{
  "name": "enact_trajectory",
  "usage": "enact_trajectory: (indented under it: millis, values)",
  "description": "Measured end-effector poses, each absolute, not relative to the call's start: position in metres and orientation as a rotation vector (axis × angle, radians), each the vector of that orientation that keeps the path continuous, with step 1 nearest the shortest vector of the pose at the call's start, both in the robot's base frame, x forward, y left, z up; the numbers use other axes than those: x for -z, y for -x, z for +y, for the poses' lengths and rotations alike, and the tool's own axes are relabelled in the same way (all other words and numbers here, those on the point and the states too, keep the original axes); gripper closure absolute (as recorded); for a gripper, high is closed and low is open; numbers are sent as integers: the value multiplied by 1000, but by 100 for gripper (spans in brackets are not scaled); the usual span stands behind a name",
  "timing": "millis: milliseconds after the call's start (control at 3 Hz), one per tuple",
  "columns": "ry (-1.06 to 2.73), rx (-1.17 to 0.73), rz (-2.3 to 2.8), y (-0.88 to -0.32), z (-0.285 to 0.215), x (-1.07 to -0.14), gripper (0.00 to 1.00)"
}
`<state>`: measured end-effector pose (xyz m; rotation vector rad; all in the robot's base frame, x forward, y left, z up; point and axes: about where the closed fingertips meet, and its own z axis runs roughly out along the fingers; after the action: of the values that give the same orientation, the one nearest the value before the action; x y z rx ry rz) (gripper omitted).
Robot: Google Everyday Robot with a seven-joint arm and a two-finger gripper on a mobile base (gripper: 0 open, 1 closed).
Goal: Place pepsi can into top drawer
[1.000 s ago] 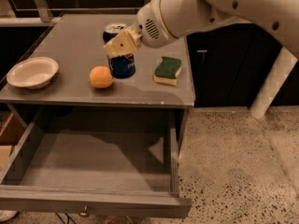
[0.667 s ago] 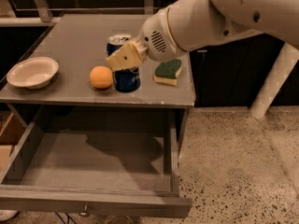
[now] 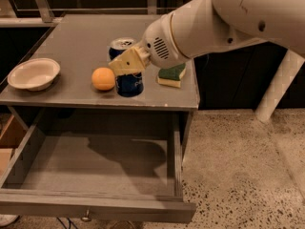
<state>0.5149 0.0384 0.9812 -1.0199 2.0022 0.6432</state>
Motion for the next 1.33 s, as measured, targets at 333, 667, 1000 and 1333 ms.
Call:
enact_trajectory:
  millis: [333,667,1000,1333]
  values:
    - [965,-641,2002,-501,42,-964,100]
    - [922,-654,2024,-482,41,-937,100]
    - [922,-707,2044,-462,43,-916,100]
    - [922,-707,2044,-462,43,-916,100]
